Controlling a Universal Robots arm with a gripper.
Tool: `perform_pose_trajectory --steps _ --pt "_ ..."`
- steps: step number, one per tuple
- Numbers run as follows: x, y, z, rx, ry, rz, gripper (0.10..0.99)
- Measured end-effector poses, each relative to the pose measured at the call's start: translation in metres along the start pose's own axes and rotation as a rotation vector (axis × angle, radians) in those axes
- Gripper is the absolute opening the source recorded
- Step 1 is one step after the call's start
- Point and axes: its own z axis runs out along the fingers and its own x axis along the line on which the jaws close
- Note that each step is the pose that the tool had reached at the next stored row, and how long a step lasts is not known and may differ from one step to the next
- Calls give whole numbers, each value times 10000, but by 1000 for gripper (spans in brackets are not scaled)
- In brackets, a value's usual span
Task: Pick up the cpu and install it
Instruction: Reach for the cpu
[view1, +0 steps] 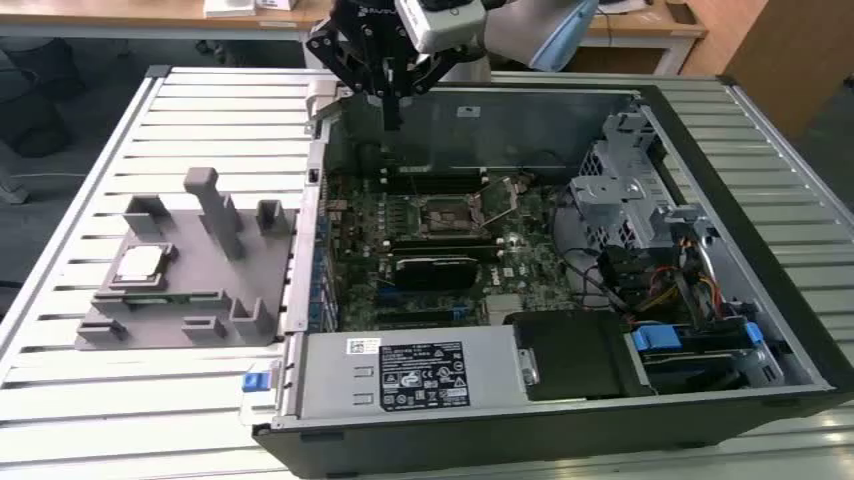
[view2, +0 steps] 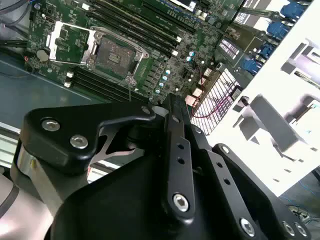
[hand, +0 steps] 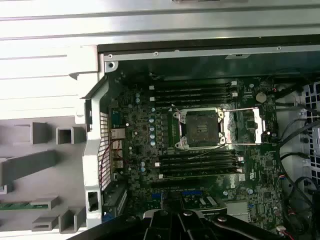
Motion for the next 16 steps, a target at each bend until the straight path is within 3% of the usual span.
perform_pose_trajectory --steps 16 --pt "74 -6 -1 0 0 0 106"
